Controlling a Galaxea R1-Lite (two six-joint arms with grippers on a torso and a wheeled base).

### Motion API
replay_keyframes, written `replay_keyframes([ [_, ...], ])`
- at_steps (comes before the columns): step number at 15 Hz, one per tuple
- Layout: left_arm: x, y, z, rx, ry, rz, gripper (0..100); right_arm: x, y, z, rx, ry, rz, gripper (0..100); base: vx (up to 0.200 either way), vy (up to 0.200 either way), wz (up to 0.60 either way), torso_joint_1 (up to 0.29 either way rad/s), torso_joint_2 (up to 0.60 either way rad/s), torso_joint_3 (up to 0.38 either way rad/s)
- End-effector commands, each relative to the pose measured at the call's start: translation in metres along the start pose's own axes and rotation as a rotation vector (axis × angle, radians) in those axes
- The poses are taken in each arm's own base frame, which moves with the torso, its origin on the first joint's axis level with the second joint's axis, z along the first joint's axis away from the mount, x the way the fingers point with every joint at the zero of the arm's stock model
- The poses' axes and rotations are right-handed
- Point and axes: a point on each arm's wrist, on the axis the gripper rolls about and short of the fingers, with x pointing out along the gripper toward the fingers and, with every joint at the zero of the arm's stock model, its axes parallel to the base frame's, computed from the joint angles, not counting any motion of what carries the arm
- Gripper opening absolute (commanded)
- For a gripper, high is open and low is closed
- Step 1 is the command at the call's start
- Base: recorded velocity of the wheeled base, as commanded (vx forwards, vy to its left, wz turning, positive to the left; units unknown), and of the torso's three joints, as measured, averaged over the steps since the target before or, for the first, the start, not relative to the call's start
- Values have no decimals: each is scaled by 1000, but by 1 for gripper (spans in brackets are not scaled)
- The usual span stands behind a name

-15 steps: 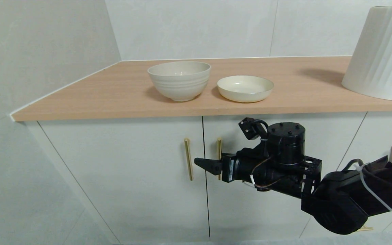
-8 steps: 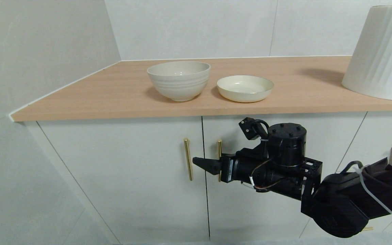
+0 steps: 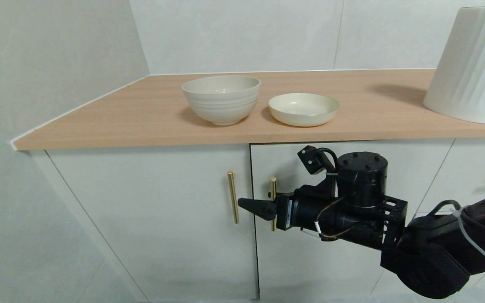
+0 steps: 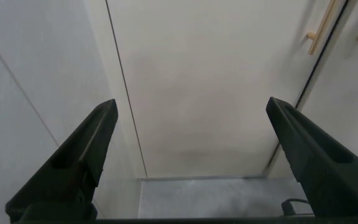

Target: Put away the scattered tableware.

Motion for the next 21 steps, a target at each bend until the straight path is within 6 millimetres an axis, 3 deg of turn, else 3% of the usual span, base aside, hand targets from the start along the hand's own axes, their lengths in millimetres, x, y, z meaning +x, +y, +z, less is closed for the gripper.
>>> replay_keyframes([
  [1,0,0,0,0,0,1,100,-16,10,7,15,11,69,100,0,0,0,0,0,0],
  [11,0,0,0,0,0,-1,100,-51,18,11,49,163,242,100,0,0,0,0,0,0],
  [21,-1,-1,5,37,-19,-28,100,-53,16,9,54,171,240,100,0,0,0,0,0,0],
])
